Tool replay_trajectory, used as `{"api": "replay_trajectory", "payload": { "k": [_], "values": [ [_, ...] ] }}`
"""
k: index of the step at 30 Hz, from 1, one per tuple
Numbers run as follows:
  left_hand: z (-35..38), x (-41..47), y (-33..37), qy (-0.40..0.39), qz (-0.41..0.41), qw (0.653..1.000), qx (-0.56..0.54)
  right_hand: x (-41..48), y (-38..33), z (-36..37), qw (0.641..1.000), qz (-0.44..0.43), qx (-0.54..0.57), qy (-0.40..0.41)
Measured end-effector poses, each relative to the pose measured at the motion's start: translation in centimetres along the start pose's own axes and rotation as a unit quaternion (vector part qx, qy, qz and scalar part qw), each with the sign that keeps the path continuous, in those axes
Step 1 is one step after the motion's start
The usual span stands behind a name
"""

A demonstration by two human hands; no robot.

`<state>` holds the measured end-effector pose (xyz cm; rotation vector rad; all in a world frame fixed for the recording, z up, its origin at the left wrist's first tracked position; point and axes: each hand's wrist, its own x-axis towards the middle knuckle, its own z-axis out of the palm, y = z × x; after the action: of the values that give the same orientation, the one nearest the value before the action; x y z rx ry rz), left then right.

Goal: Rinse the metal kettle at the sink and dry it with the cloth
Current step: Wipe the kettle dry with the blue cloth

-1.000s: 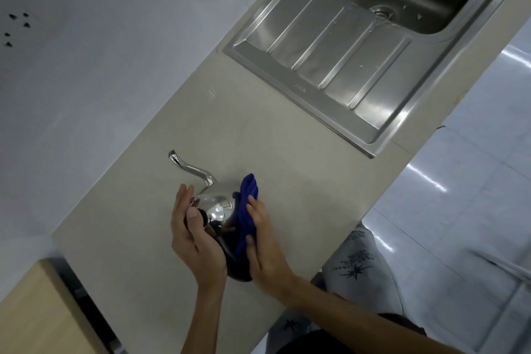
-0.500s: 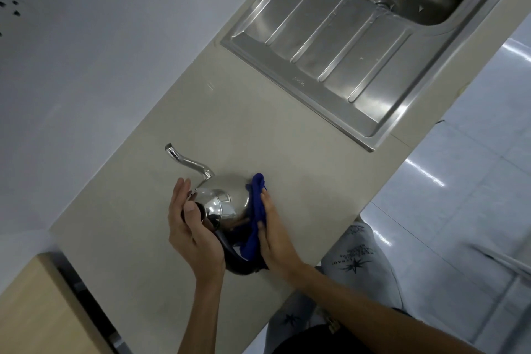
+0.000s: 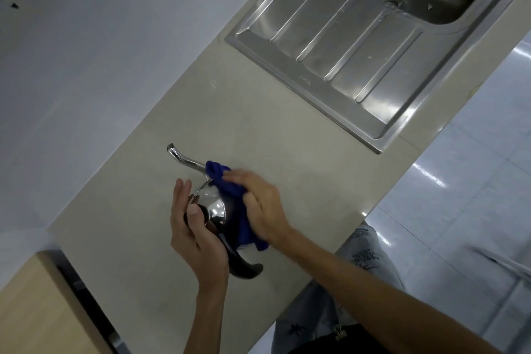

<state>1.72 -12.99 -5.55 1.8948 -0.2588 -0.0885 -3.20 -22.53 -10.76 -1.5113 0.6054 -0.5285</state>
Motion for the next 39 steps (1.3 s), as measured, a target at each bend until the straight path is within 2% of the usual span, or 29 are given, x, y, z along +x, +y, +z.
{"api": "replay_trajectory", "payload": {
  "k": [2,4,6,10,12,15,18,20,23,25,29,31,34,37,39],
  "values": [
    [0.0,-0.1,0.0,-0.001,0.004,1.000,0.004,3.4,1.4,-1.0,0.993,0.119,-0.006,-0.019],
    [0.2,-0.2,0.4,-0.001,0.009,1.000,0.000,5.0,1.9,-1.9,0.984,0.166,-0.039,-0.058],
    [0.2,-0.2,0.5,0.000,0.005,1.000,0.001,4.5,0.6,-1.9,0.987,0.134,-0.046,-0.070],
    [0.0,-0.1,0.3,0.000,-0.006,1.000,0.002,0.9,-2.5,-0.2,0.998,-0.022,-0.064,-0.014],
    [0.0,-0.1,0.2,0.005,-0.002,1.000,0.012,2.3,-2.1,-0.2,0.999,0.012,-0.049,0.002],
    [0.1,0.0,0.2,0.005,0.003,1.000,0.015,6.5,0.5,-1.0,0.982,0.152,-0.083,-0.077],
    [0.2,-0.1,0.3,0.009,0.002,1.000,0.017,7.4,1.1,-1.7,0.970,0.163,-0.108,-0.144],
    [0.1,-0.1,0.1,0.012,0.000,1.000,0.023,5.7,-1.0,-1.9,0.983,0.108,-0.077,-0.127],
    [-0.1,0.0,-0.7,0.003,-0.005,1.000,0.024,1.4,-4.5,-1.0,0.996,-0.022,-0.034,-0.074],
    [-0.2,0.0,-0.9,0.000,-0.005,1.000,0.019,1.7,-4.9,-0.4,0.995,-0.050,-0.030,-0.083],
    [0.1,0.0,-0.1,0.012,0.005,1.000,0.028,8.0,-2.7,-0.7,0.973,0.088,-0.057,-0.206],
    [0.2,-0.1,0.1,0.010,0.015,0.999,0.032,8.7,-2.1,-0.9,0.966,0.118,-0.056,-0.223],
    [0.1,0.0,0.0,0.011,0.013,0.999,0.041,6.0,-3.2,-1.2,0.981,0.097,-0.033,-0.165],
    [0.0,0.1,0.1,0.006,0.023,0.998,0.054,1.0,-4.6,-0.8,0.998,0.004,-0.019,-0.059],
    [0.1,0.1,0.1,0.005,0.028,0.998,0.058,-0.6,-3.0,0.4,0.999,0.001,-0.023,0.022]
  ]
}}
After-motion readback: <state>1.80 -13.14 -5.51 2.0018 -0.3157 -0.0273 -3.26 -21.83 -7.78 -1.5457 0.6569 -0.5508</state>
